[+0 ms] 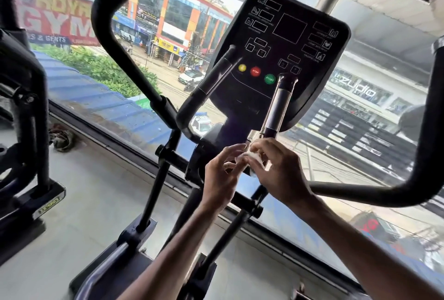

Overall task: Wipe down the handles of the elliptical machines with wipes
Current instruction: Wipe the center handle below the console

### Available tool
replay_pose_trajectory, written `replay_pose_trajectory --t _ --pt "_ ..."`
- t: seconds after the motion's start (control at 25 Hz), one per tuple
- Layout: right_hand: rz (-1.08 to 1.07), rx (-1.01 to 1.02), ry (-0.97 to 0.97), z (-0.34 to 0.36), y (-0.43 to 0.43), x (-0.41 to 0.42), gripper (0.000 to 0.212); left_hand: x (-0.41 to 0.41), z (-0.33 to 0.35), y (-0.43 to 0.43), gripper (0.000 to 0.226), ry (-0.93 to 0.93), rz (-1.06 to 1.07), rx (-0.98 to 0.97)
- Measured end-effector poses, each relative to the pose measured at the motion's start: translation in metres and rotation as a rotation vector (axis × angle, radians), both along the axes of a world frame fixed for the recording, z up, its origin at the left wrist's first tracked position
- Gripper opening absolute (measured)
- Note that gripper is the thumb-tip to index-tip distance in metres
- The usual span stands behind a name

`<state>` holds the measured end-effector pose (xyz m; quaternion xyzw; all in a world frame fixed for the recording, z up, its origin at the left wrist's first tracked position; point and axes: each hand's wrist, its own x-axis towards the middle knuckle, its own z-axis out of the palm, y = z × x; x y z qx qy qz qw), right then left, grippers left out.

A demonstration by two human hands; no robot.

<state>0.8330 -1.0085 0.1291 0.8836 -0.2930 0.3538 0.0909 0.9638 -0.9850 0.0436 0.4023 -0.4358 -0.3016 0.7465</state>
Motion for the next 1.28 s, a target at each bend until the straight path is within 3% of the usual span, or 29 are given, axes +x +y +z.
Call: replay_pose_trajectory --t 0.16,0.28,0.48,0.64,0.76,0.88,1.0,1.12,1.28 --pt "0.009 0.129 -0.178 -0.013 0.008 -0.006 0.017 0.002 -0.007 0.004 0.009 0.084 -0.011 0.019" --pt "-0.024 0.055 -0.201 -0.023 0.010 -0.006 0.010 -0.006 -0.009 0.006 0.010 0.162 -0.041 0.020" --pt "-0.149 -0.023 -0.440 -0.034 0.008 -0.018 0.010 -0.015 -0.014 -0.008 0.007 0.287 0.237 0.145" --pt "-0.229 0.148 -0.552 -0.057 -0.007 -0.029 0.019 -0.044 -0.007 -0.011 0.010 0.288 0.258 0.185" --pt "-0.223 0.241 -0.547 -0.069 -0.010 -0.028 0.020 -0.065 -0.019 -0.013 0.029 0.274 0.216 0.146" --pt "-0.222 0.302 -0.520 -0.073 -0.009 -0.028 0.021 -0.069 -0.039 -0.029 0.028 0.162 0.234 0.200" --pt "-0.245 0.348 -0.519 -0.078 -0.011 -0.025 0.023 -0.066 -0.050 -0.048 0.026 0.183 0.191 0.272" --pt "-0.231 0.343 -0.517 -0.084 -0.014 -0.024 0.027 -0.070 -0.045 -0.043 0.027 0.195 0.243 0.192" --pt "-0.252 0.291 -0.487 -0.092 -0.019 -0.024 0.031 -0.075 -0.051 -0.044 0.032 0.074 0.327 0.120"
